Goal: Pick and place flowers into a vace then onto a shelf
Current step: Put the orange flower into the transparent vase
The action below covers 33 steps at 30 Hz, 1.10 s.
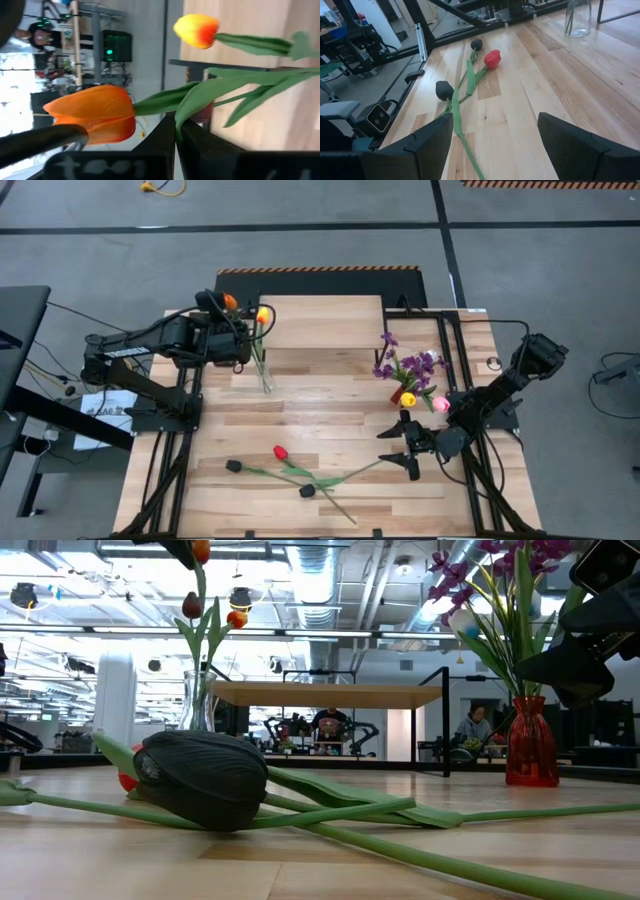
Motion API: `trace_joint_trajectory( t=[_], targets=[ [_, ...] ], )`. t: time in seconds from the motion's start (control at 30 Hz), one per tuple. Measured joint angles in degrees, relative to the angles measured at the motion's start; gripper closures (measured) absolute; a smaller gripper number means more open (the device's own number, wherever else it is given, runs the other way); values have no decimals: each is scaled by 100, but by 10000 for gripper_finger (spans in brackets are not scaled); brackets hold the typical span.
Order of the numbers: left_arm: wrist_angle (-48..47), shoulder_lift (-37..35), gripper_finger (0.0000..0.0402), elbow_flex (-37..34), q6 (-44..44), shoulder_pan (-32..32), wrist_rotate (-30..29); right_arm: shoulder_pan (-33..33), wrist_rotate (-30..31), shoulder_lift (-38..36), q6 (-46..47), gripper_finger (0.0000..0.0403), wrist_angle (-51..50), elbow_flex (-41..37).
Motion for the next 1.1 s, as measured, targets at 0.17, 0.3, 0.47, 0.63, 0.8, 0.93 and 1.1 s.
trace_joint_trajectory(
  t=[0.17, 0.3, 0.47, 0.63, 0.8, 0.93, 1.1],
  targets=[
    [-10, 0, 401, 0, 2, 0, 545, -2, 0, 0, 0, 117, 0, 0],
    [-8, 0, 401, 0, 2, 0, 966, 0, 0, 0, 0, 117, 0, 0],
    [-32, 0, 401, 0, -49, 0, 1547, -1, 0, 0, 0, 117, 0, 0],
    [-56, 0, 386, 0, -217, -1, 2051, -2, 0, 0, 0, 117, 0, 0],
    [-59, 0, 349, 0, -368, -2, 2300, -2, 0, 0, 2, 117, -2, 0],
    [-57, 0, 306, 0, -440, -2, 2507, -1, 0, 0, 2, 117, 0, 0],
    [-59, 0, 252, 0, -501, -2, 2914, -1, 0, 0, 2, 117, 0, 0]
  ],
)
